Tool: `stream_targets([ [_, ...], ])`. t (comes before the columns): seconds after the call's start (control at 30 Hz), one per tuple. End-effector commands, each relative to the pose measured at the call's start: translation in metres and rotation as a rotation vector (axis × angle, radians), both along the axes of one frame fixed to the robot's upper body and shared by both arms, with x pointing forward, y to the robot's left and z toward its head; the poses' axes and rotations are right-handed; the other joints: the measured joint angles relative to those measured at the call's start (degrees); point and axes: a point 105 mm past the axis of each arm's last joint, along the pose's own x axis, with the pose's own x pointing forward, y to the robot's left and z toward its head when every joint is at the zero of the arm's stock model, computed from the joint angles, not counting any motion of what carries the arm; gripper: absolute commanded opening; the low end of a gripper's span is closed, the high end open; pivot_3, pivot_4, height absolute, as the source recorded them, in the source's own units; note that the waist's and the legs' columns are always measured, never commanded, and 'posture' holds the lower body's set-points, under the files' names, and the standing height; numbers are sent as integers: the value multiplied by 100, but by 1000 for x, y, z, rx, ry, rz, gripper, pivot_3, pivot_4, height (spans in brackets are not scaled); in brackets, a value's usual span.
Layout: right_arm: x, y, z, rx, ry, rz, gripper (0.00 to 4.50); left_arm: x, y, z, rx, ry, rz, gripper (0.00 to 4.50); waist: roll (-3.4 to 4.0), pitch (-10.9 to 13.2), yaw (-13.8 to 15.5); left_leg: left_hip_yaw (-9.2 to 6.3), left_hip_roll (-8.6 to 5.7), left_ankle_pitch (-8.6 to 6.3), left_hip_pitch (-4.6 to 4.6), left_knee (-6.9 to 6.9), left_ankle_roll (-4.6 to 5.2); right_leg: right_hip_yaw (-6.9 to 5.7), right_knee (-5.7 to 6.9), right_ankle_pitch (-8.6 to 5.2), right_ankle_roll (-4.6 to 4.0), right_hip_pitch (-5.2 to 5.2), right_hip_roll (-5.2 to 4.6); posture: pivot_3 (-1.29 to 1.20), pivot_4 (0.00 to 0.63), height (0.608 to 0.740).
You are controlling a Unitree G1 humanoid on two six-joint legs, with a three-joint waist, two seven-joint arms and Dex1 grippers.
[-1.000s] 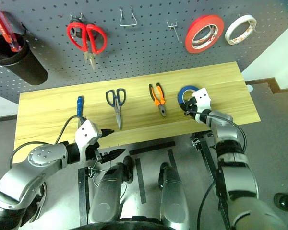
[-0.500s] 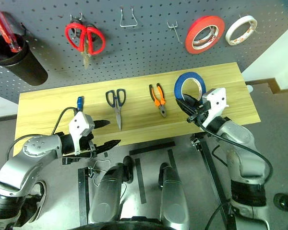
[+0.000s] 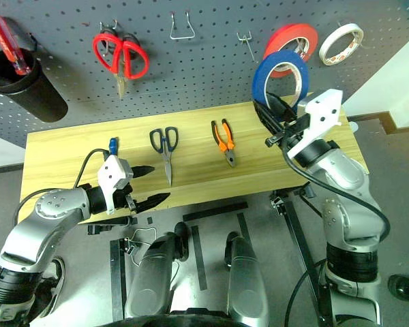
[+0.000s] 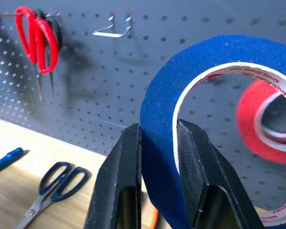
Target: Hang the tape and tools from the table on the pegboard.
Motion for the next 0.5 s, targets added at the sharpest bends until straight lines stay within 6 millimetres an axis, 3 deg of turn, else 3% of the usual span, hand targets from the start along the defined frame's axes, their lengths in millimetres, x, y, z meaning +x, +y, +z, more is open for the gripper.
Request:
stream_targets([
  [0.03,3,11,8,-15,-53,46,698,-1,-2,3,-10,-28,-4,4500,0,0,-9,1,0,0,0,4,0,0,3,0,1,1,0,58,325,717],
  [0.5,27,21,8,-30,-62,96,697,-3,-1,4,-17,-34,10,4500,-1,-2,-11,-7,10,-1,1,69,1,0,62,2,-2,6,5,77,321,717],
])
